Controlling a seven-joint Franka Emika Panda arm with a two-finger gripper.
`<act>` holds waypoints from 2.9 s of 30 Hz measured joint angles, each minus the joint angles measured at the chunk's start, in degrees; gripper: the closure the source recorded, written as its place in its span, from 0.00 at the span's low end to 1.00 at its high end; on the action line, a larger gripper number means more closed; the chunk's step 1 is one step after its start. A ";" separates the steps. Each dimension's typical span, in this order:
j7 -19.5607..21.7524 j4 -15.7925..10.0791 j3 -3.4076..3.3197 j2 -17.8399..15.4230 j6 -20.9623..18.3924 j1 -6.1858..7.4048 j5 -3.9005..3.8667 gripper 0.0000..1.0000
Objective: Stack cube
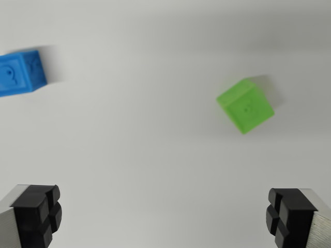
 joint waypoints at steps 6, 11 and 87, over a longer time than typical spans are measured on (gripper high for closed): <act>0.00 0.00 0.00 0.00 0.00 0.00 0.00 0.00; 0.00 0.00 0.00 0.00 0.00 0.00 0.00 0.00; -49.00 -14.62 -1.48 11.46 27.50 -11.25 2.90 0.00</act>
